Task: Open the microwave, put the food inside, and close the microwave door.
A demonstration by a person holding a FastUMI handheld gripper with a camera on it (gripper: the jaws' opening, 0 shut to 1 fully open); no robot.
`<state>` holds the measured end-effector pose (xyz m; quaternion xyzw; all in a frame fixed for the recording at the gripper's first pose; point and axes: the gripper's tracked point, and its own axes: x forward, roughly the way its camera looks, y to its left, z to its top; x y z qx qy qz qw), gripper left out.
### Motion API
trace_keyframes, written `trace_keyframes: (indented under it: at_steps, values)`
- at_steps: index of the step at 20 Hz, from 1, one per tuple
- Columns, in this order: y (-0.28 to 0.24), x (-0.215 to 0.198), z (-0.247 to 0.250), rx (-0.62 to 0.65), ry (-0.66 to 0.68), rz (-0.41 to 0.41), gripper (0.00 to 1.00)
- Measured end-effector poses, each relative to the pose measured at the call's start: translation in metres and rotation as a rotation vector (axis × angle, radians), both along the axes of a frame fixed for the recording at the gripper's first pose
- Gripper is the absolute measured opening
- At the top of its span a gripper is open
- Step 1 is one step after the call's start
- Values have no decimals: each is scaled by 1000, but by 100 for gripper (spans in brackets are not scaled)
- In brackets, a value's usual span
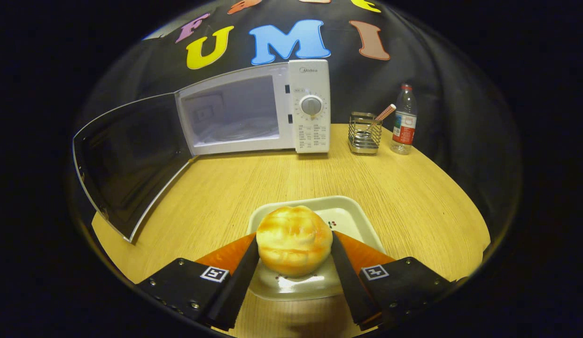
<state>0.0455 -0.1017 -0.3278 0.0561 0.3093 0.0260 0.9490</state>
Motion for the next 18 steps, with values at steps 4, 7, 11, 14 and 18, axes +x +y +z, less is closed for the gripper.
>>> trace_keyframes:
  at_steps: [4,7,11,14,18]
  values:
    - [26,23,41,37,-137,9,80]
    - [60,44,65,80,-207,44,80]
    - [102,83,86,182,-265,66,80]
    - [126,110,91,242,-269,76,80]
    - [147,146,89,295,-266,71,80]
